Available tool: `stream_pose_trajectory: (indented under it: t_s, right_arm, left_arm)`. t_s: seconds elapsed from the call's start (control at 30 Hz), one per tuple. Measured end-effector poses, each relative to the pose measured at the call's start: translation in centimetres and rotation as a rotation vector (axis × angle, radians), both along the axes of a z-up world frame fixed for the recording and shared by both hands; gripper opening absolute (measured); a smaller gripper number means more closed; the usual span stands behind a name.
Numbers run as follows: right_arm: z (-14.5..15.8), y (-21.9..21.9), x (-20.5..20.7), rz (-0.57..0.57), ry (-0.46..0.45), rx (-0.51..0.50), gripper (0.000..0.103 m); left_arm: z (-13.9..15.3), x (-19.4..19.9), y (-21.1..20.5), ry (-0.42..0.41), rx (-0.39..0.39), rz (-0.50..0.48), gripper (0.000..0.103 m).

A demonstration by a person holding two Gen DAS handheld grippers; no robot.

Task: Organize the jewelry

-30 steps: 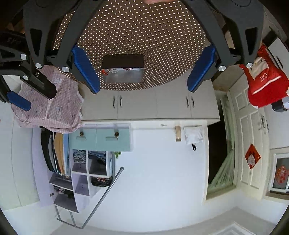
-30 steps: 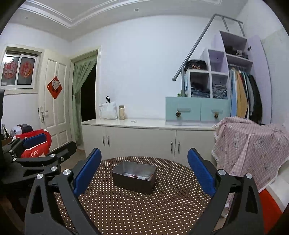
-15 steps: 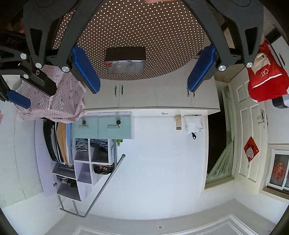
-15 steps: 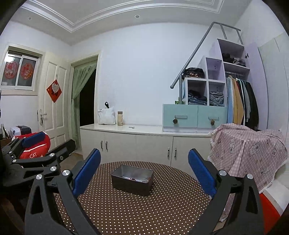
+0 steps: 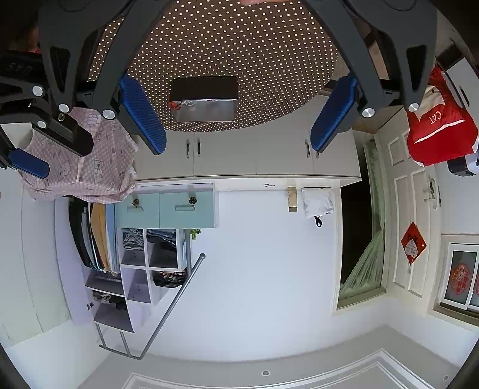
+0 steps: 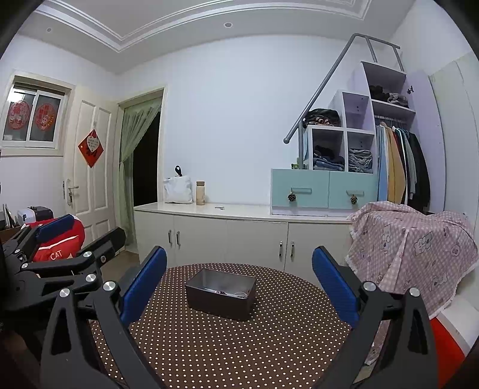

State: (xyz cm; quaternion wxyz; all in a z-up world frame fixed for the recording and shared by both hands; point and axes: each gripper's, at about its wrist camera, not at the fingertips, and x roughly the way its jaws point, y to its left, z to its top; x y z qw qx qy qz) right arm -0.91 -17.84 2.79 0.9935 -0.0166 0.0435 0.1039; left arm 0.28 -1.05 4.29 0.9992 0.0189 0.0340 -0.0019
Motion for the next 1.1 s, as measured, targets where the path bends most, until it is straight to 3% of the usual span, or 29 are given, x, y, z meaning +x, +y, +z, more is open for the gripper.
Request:
stream_pose_trajectory:
  t_s: [1.1]
  right_arm:
    - [-0.38,0.17,0.14,0.013,0.015,0.008,0.094]
  left_arm:
    - [0.11,-0.08,0.05,-0.018,0.013,0.015,0.095]
